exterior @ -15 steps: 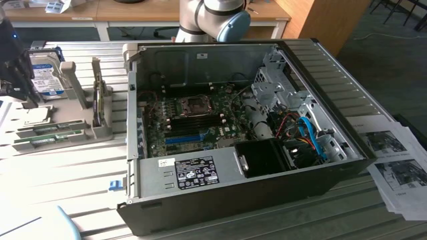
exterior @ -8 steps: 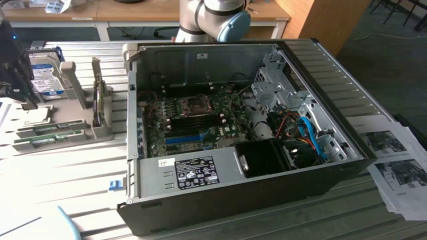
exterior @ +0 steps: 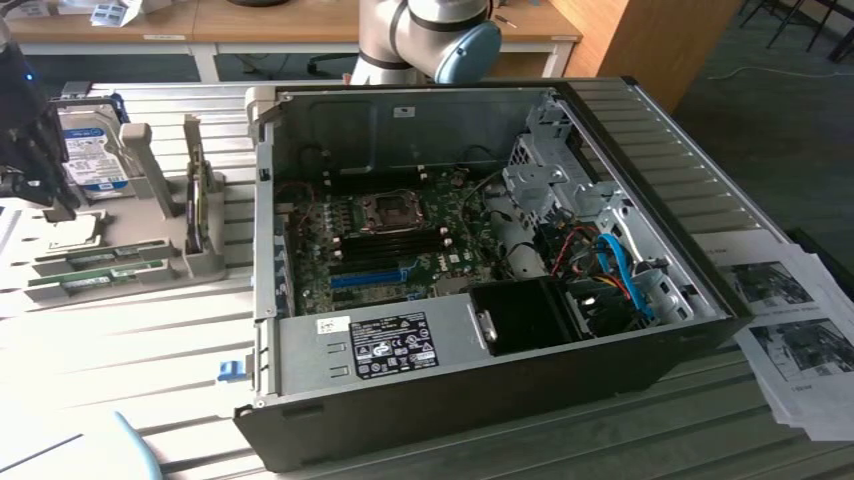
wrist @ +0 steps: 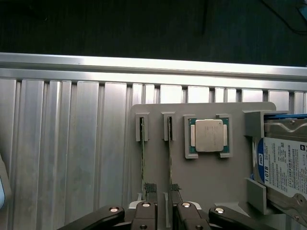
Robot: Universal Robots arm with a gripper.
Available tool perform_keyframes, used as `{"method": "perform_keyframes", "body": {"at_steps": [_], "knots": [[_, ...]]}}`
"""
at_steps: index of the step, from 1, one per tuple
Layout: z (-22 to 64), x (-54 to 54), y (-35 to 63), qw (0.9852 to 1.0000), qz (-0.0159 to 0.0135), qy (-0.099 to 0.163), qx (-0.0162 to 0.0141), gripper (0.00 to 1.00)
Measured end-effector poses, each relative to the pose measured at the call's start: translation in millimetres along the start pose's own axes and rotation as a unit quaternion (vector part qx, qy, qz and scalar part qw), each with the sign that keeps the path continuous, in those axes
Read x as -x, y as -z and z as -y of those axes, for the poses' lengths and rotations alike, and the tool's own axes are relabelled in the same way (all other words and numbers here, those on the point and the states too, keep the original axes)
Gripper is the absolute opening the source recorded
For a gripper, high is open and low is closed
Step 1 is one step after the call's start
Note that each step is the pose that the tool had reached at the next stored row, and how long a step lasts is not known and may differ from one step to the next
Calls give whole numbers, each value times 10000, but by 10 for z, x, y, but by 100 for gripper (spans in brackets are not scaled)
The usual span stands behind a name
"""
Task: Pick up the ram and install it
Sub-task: 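Pick up the ram and move it above insertion slot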
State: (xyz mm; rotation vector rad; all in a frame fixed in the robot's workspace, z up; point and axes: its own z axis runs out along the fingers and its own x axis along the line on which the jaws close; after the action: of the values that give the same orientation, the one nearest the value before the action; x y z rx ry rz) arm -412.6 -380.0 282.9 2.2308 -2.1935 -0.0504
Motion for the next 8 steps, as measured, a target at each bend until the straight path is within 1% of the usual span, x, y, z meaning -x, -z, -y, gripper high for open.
{"method": "perform_keyframes", "body": {"at_steps": [8], "knots": [[1, -26, -57, 10000, 0, 0, 0, 23]]}}
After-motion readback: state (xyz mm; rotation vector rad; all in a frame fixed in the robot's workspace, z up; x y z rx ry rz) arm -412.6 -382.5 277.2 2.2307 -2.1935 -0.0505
